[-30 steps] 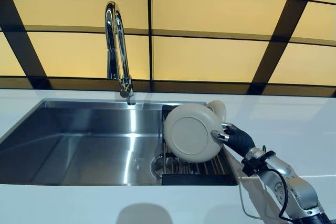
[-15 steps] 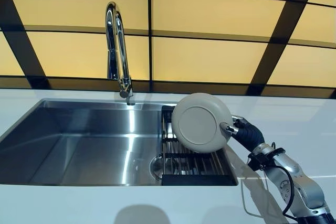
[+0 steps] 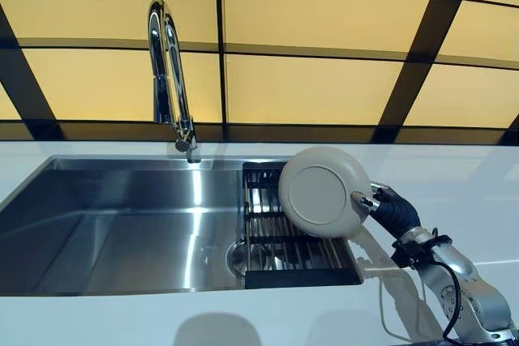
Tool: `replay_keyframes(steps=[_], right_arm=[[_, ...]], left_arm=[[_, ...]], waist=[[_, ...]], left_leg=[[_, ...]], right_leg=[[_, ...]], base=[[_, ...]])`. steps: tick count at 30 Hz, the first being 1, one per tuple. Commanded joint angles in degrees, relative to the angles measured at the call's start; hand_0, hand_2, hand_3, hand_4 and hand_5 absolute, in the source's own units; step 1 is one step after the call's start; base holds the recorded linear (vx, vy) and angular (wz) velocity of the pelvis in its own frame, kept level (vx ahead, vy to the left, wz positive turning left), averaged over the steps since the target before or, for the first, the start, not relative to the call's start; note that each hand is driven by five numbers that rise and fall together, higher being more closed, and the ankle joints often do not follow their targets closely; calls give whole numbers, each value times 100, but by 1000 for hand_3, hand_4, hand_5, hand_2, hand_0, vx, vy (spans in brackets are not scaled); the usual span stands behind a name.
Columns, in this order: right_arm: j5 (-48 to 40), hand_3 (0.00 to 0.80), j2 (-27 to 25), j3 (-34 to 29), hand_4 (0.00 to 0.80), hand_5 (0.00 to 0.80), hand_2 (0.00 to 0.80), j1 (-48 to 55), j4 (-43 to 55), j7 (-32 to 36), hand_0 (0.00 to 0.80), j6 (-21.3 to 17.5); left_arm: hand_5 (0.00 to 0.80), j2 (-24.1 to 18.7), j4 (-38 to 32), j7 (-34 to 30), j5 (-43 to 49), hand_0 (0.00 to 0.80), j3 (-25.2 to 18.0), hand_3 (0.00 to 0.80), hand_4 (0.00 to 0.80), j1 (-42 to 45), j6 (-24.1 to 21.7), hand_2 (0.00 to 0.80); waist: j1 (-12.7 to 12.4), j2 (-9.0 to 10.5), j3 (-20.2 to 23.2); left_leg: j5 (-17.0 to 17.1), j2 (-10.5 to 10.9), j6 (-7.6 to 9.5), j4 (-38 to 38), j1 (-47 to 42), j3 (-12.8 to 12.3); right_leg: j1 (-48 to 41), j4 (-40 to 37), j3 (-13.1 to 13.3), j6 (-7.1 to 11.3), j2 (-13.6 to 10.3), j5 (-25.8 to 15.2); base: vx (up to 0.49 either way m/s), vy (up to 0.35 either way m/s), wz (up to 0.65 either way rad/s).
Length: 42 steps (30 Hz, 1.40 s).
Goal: Take plates into dishwasher
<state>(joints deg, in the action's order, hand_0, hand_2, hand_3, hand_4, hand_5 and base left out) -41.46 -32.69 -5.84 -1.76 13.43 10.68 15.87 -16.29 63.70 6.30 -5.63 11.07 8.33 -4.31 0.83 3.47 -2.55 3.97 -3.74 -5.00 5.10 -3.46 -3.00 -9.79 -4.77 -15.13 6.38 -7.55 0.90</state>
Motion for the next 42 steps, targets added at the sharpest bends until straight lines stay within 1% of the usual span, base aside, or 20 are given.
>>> replay_keyframes(steps=[1,17,24,36,42], right_arm=[[-318,800,-211,-348,800,800,800,-195,405,-11,800,-478],[-443,800,-239,-677,800,800,800,-19,339,-194,800,-611],[-556,800,-299,-900,800,800,800,-61,118,-443,800,-778],[-591,800,-363,-1300,800,800,800,101,-20,-665,800,-948],[-669,800,-379,-1518,800,800,800,231,-73,-630,800,-1054]], left_arm=[[0,-177,271,3,218,0,32,0,0,-455,-138,0],[0,-266,307,-32,244,0,-5,0,0,-478,-197,0],[0,-316,345,-68,211,0,-14,0,0,-534,-219,0],[0,-352,447,-46,146,0,-91,0,0,-511,-254,0],[0,-385,511,-46,126,0,-184,0,0,-475,-307,0]], waist=[[-23,103,0],[138,144,-81],[185,174,-91],[267,234,-109],[321,248,-121]], left_leg=[[-235,96,206,-10,-262,-336],[-324,174,305,-10,-293,-452],[-373,205,353,-10,-288,-480],[-432,241,422,-28,-301,-511],[-463,270,457,-44,-294,-516]], right_leg=[[339,41,405,26,-30,-570],[505,109,629,176,-155,-722],[627,212,708,264,-220,-832],[759,386,826,369,-280,-999],[835,471,902,388,-299,-1056]], base=[[6,26,-3],[-4,22,-6],[-4,15,-4],[-3,9,-5],[-17,14,-7]])
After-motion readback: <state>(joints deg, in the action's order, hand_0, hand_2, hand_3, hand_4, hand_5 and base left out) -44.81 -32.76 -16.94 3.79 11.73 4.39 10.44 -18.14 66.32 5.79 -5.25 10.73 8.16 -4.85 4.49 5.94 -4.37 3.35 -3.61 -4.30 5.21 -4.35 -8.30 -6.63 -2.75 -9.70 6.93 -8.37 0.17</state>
